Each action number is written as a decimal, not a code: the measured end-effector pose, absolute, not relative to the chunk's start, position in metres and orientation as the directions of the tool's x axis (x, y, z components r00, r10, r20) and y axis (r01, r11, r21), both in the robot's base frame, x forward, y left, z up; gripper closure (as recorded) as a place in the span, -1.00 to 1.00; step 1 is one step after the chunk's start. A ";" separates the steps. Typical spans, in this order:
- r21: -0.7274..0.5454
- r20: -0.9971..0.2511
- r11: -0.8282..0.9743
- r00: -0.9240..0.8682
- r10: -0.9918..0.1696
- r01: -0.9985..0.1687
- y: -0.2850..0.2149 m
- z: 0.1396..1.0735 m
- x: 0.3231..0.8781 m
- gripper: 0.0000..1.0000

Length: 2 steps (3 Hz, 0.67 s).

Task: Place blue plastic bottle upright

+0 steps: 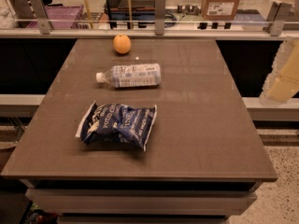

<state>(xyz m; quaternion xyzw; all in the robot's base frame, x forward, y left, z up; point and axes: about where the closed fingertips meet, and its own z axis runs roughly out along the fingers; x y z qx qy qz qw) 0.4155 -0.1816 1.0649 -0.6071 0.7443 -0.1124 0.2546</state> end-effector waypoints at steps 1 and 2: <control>-0.494 -0.240 0.229 -0.122 -0.963 -0.839 -0.176 1.074 0.413 -1.00; -0.506 -0.215 0.216 -0.121 -0.969 -0.835 -0.169 1.080 0.420 -1.00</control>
Offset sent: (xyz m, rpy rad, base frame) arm 0.0274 0.0075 -0.0015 -0.0704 0.0181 -0.0159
